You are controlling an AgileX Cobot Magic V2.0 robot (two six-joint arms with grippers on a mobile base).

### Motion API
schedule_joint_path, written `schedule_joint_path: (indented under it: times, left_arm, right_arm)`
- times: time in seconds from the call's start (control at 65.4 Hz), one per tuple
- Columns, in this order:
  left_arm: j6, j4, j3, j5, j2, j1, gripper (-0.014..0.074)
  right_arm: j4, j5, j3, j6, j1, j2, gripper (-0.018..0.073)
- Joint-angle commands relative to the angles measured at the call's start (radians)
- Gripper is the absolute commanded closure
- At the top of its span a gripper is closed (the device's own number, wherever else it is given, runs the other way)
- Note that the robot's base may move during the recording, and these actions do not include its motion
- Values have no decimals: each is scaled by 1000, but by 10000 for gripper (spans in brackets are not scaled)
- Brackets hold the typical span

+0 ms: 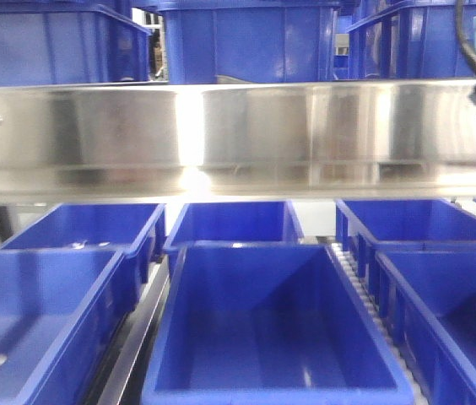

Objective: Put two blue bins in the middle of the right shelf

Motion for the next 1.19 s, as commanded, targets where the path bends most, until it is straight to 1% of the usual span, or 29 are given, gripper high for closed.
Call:
schedule_joint_path:
  times: [0.0,1.178]
  left_arm:
    - [-5,12,-10,-22,-8,-3,708]
    - [-5,12,-10,-22,-8,-3,708]
  right_arm:
    - [-32,-43,-8,-4,-1,-5,721]
    - [-32,-43,-8,-4,-1,-5,721]
